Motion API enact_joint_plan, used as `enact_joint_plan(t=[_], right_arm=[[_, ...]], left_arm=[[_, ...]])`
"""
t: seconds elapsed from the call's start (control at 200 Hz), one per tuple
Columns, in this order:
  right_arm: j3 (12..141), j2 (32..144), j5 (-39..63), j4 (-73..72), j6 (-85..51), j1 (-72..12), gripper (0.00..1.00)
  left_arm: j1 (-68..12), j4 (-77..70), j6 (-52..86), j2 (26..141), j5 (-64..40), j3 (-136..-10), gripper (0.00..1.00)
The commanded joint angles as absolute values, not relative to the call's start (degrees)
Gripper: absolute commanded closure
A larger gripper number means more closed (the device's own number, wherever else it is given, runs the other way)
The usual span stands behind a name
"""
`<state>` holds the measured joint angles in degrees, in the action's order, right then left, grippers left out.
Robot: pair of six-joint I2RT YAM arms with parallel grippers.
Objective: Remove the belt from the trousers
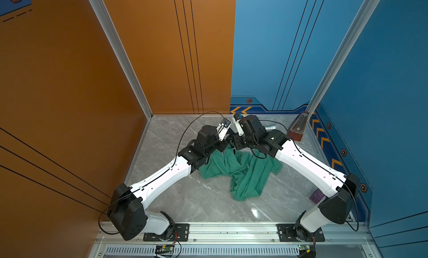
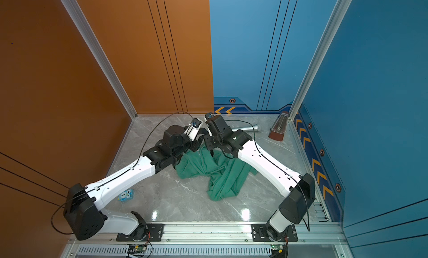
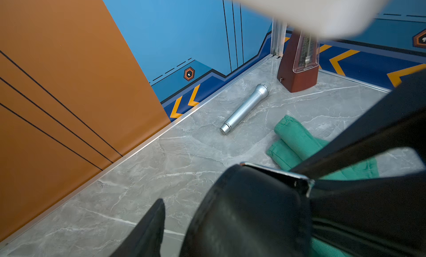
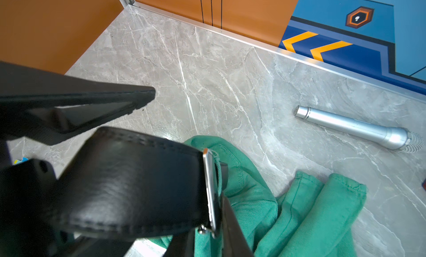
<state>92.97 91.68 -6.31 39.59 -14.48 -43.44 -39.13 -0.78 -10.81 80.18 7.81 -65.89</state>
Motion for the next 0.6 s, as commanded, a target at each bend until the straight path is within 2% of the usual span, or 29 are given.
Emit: enact_joint_plan(t=[0.0, 0.085, 0.115, 0.165, 0.215, 0.275, 0.425, 0.596], right_arm=[[95.4, 93.0, -3.9, 43.6, -15.8, -44.1, 1.0], [96.1, 92.9, -3.4, 44.4, -15.8, -44.0, 1.0], [96.0, 92.6, -3.3, 44.5, -15.9, -44.0, 0.94], [95.8, 91.6, -3.0, 44.6, -16.0, -43.7, 0.79], [95.3, 90.4, -2.6, 44.5, -16.2, -43.2, 0.58], [94.8, 88.6, -1.6, 44.5, -16.4, -42.7, 0.45], [94.3, 85.1, 3.3, 43.9, -16.6, -40.6, 0.39], [95.1, 84.3, 1.5, 44.0, -15.9, -40.6, 0.38]], left_arm=[[-41.3, -2.7, -13.5, 81.7, 8.7, -69.7, 0.54], [-42.0, -2.7, -12.9, 82.2, 8.8, -70.5, 0.9], [-42.1, -2.7, -12.4, 82.0, 8.7, -70.5, 1.0], [-42.0, -2.7, -11.4, 81.5, 8.5, -70.6, 1.0], [-42.1, -2.7, -10.3, 80.8, 8.2, -70.5, 1.0], [-41.8, -2.7, -9.1, 80.0, 7.8, -70.5, 1.0], [-40.8, -1.8, -6.4, 78.4, 5.5, -71.0, 1.0], [-40.6, 1.4, -5.5, 78.6, 4.7, -73.3, 1.0]])
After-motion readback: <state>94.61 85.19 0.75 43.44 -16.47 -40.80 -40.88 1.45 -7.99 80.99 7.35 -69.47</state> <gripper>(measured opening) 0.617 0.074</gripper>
